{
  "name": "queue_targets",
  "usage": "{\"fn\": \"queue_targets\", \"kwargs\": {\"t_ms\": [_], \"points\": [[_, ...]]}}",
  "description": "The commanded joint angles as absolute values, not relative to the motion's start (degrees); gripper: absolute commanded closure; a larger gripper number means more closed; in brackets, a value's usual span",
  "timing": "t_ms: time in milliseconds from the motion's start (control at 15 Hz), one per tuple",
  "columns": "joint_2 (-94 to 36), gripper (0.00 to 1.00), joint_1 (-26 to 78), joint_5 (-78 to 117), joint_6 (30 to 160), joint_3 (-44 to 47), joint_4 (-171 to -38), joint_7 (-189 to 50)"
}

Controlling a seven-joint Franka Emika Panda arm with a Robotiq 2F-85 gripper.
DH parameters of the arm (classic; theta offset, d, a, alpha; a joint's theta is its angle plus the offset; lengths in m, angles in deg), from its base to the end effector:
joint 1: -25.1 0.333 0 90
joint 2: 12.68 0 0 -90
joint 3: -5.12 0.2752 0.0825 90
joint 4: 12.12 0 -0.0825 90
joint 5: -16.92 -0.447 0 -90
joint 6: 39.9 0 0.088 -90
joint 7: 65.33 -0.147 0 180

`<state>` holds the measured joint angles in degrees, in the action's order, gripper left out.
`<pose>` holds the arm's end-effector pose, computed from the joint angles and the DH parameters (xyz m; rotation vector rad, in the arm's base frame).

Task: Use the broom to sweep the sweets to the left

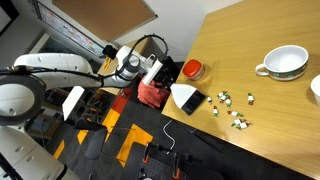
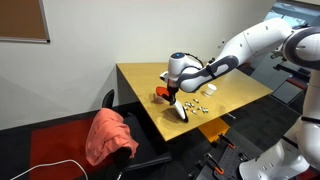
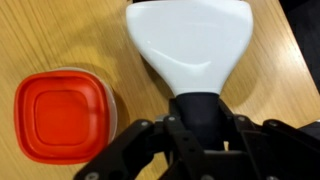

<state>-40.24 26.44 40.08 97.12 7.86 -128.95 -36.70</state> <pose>0.5979 0.0311 0.0681 2.6496 1.2499 -0.2501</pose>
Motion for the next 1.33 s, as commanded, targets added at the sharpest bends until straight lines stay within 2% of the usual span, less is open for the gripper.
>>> {"fn": "queue_targets", "kwargs": {"t_ms": [0,733,1267], "points": [[-32.51,0.87,22.20,36.25,97.34,9.87,-134.73,-29.07],[-20.46,0.87,18.94,32.93,94.95,6.30,-142.42,-13.21],[-18.83,0.87,16.32,35.56,99.12,0.10,-148.09,-0.53]]}}
